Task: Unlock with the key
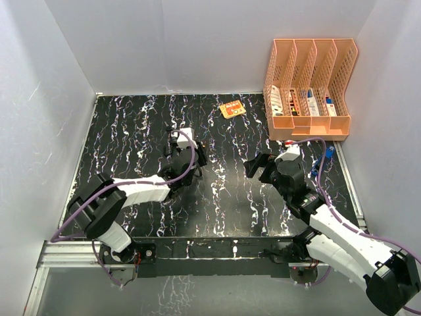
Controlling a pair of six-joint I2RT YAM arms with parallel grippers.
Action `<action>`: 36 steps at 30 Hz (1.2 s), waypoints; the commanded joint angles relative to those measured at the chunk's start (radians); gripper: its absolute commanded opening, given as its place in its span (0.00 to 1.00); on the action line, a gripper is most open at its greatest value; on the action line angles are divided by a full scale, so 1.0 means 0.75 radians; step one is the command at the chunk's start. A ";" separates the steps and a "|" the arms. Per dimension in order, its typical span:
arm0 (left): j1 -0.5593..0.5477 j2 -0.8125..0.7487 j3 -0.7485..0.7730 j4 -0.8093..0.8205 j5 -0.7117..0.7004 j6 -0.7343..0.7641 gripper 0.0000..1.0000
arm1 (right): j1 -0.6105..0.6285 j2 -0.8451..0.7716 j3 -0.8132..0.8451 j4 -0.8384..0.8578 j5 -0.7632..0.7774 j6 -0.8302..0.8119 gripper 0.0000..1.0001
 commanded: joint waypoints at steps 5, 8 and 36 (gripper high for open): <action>0.077 0.191 0.076 0.043 0.137 0.010 0.00 | -0.001 -0.042 0.066 0.017 0.018 -0.026 0.95; 0.092 0.267 0.110 0.069 0.196 -0.012 0.00 | -0.004 -0.046 0.064 0.017 0.015 -0.027 0.95; 0.125 0.480 0.363 -0.080 0.450 -0.111 0.98 | -0.003 -0.041 0.068 0.029 -0.013 -0.021 0.95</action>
